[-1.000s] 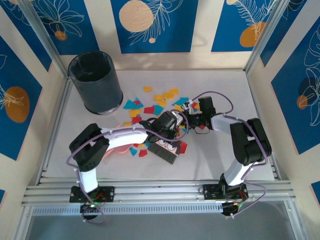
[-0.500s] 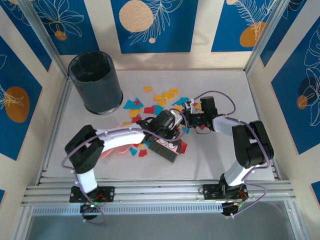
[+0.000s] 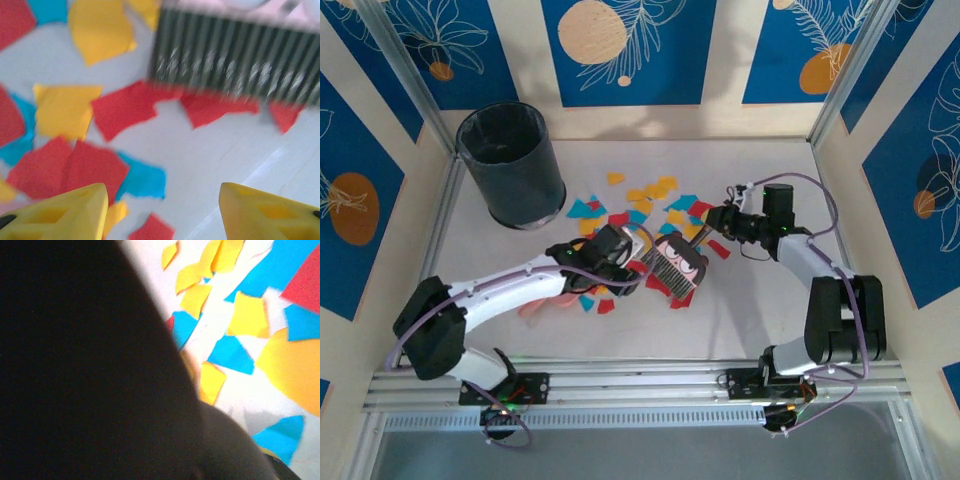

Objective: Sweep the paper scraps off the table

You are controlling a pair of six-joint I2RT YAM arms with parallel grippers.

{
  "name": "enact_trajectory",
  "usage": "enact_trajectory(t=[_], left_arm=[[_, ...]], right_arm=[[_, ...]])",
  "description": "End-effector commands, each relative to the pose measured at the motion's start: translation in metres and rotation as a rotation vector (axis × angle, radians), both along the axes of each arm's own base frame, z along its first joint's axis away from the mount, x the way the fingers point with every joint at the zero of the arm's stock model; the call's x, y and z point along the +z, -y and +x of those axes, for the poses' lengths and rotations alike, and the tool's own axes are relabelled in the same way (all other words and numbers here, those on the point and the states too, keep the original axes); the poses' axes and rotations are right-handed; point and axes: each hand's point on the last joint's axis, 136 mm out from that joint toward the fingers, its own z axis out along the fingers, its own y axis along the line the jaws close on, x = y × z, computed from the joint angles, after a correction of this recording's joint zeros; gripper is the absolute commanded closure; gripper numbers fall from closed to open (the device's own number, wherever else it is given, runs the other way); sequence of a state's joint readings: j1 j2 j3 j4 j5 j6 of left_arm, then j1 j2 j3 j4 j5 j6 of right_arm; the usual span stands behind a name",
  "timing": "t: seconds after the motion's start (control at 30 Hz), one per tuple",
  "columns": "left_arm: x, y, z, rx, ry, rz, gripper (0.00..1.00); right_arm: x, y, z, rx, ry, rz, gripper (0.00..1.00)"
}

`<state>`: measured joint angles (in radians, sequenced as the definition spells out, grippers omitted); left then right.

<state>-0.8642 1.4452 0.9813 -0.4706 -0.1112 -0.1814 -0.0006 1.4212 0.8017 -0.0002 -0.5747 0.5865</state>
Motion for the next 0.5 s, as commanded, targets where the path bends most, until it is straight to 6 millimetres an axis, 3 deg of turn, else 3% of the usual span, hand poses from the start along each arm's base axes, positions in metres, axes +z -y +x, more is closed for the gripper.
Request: enact_trajectory(t=[0.0,0.13,0.27,0.47], left_arm=[[-0.017,-0.049,-0.011,0.105,-0.062,0.122,0.41],[-0.028,-0.07,-0.016,0.159,-0.098,0.171,0.45],[-0.042,-0.081,-0.02,0.192,-0.154,0.207,0.51],[-0.056,-0.094,-0.016,0.235,-0.188,0.243,0.52]], right_arm=[[0.016,0.011,-0.006,-0.041,-0.007,0.005,1.0],[0.023,0.022,-0.01,-0.077,-0.005,-0.022,1.0],[0.03,0.029,-0.014,-0.094,0.006,-0.027,1.0],[0.036,0.031,-0.019,-0.101,0.02,-0.026,1.0]])
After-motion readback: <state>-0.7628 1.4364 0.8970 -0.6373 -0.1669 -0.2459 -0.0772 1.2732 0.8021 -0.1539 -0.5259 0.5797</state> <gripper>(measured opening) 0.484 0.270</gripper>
